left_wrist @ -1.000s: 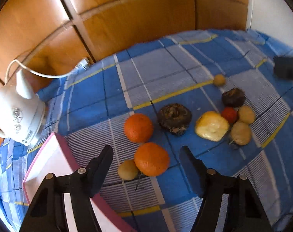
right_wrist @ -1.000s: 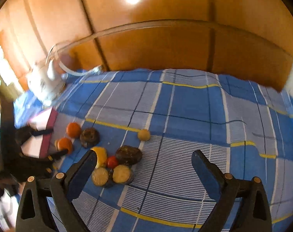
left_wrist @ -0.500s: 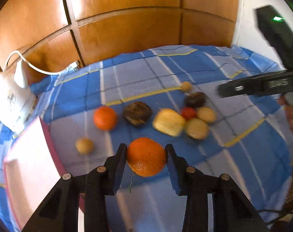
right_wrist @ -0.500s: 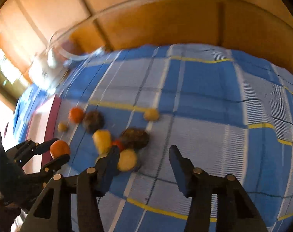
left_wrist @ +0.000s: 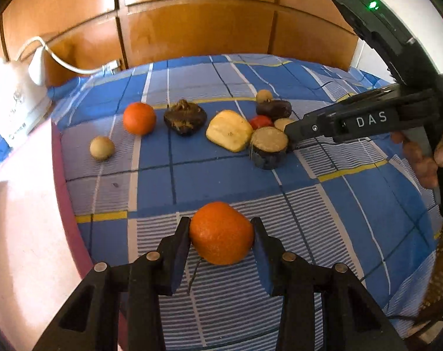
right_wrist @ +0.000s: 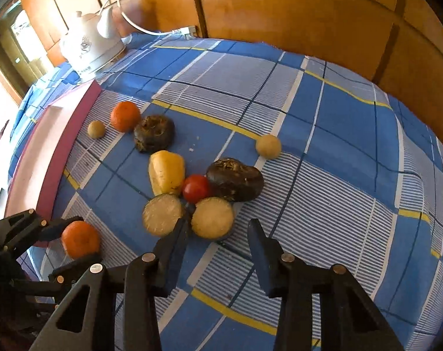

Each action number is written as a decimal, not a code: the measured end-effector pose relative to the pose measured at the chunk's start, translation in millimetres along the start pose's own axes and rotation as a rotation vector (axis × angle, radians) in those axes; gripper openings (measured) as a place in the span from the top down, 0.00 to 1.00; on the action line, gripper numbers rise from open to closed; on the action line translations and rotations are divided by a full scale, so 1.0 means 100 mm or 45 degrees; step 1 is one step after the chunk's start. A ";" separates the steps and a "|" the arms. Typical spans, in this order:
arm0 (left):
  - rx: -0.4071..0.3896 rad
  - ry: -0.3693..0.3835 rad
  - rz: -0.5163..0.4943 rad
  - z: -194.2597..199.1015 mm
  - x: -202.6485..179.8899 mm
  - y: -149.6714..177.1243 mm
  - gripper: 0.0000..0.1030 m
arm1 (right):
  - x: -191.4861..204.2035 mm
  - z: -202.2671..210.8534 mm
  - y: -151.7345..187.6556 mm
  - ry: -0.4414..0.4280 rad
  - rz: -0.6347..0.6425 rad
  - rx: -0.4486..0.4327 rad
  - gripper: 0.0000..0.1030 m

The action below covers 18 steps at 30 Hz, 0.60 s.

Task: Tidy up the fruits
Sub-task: 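Carry the orange with the left tool into the pink tray and release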

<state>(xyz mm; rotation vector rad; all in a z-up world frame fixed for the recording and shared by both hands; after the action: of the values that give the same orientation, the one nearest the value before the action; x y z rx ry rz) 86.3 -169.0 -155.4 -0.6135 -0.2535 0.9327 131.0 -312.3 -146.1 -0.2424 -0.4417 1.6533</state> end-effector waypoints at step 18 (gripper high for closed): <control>-0.108 0.100 0.238 0.46 0.32 -0.13 0.60 | 0.04 -0.17 0.00 -0.003 0.028 0.061 0.69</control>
<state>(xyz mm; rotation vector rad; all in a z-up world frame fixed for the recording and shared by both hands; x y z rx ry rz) 92.4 -131.4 -112.4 -0.7603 -0.1676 1.0792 137.3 -306.2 -161.5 -0.2103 -0.4023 1.6837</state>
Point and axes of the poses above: each gripper's, at about its wrist camera, not at the fingertips, and z roughly against the way its jaws point, x to its left, y to its underside, the point moved 7 cm from there along -z, roughly the way its jaws point, and after that the axes turned 1 degree about -x, right-handed, at the moved point
